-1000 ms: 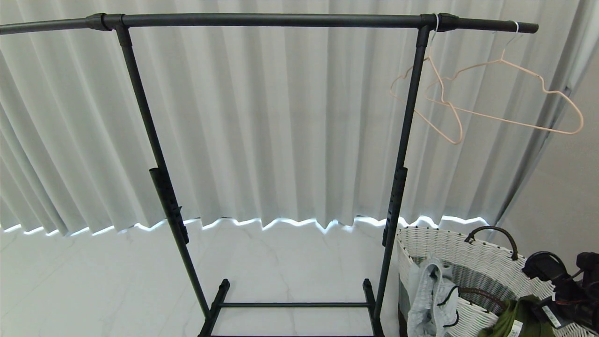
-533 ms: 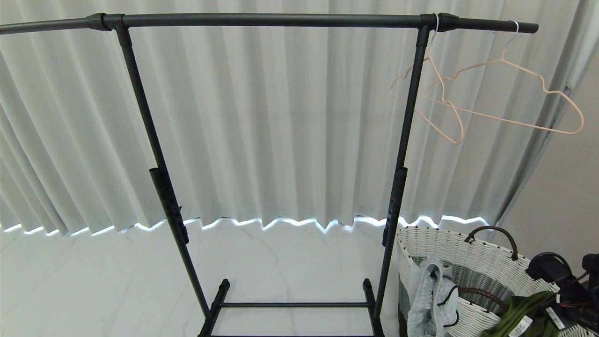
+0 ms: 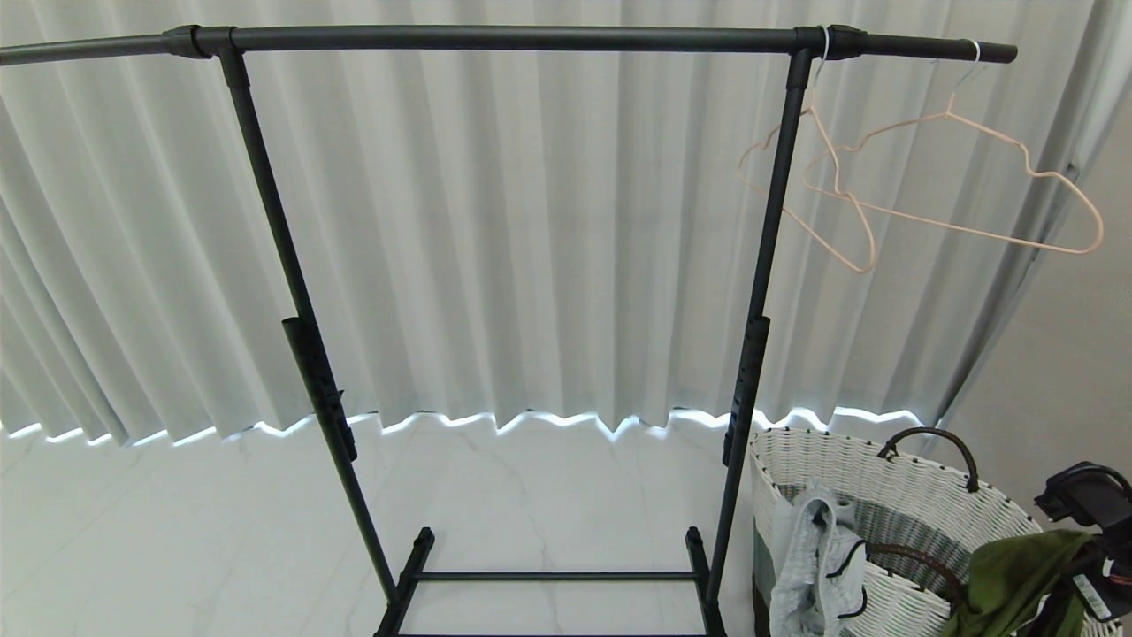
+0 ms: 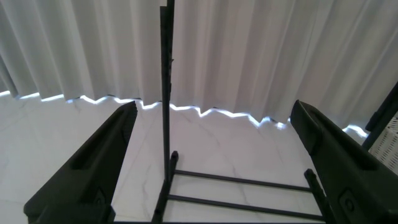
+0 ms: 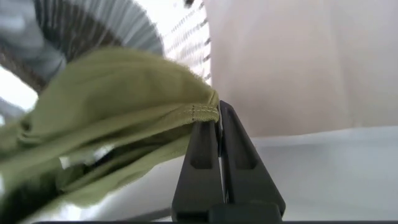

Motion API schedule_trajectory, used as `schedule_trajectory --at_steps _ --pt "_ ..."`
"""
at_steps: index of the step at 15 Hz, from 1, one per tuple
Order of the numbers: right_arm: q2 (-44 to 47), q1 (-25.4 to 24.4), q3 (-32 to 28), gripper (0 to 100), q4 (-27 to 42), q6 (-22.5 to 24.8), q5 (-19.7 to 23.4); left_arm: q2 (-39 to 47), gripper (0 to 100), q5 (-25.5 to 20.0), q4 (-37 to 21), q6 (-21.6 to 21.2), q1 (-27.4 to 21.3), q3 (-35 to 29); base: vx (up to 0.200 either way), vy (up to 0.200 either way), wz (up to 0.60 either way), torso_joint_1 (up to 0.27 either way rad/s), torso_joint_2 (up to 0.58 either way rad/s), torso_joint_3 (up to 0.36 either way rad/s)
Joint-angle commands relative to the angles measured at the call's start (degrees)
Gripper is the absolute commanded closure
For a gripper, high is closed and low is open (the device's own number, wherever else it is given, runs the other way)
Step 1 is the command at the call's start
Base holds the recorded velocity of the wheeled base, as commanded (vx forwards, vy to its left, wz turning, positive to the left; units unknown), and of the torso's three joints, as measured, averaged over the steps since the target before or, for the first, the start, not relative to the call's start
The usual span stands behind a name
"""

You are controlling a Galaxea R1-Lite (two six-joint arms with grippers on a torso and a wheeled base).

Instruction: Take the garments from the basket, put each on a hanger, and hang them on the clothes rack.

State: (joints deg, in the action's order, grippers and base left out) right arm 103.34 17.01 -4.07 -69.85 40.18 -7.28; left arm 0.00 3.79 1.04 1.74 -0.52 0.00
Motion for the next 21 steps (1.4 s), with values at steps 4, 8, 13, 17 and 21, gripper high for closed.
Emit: schedule_trajectory --at_steps 4,8,13,17,21 --pt "-17.1 -2.2 -10.5 100 18.4 0.0 0.1 0.0 0 0.0 0.0 0.0 0.0 0.0 0.000 0.000 0.00 0.000 0.00 0.000" --pt "-31.0 -4.1 -25.4 100 48.1 -0.3 0.0 0.0 0 0.0 0.0 -0.1 0.0 0.0 0.000 0.000 0.00 0.000 0.00 0.000" --pt "-39.8 -4.1 -26.6 100 57.1 -0.2 0.0 0.1 0 0.0 0.0 -0.1 0.0 0.0 0.000 0.000 0.00 0.000 0.00 0.000" --pt "-41.9 -4.3 -26.6 100 59.0 -0.1 0.0 0.1 0 0.0 0.0 -0.1 0.0 0.0 -0.150 0.000 0.00 0.004 0.00 0.001" --pt "-42.5 -4.3 -26.5 100 59.1 0.0 0.0 0.1 0 0.0 0.0 -0.1 0.0 0.0 -0.150 0.000 0.00 0.003 0.00 0.003"
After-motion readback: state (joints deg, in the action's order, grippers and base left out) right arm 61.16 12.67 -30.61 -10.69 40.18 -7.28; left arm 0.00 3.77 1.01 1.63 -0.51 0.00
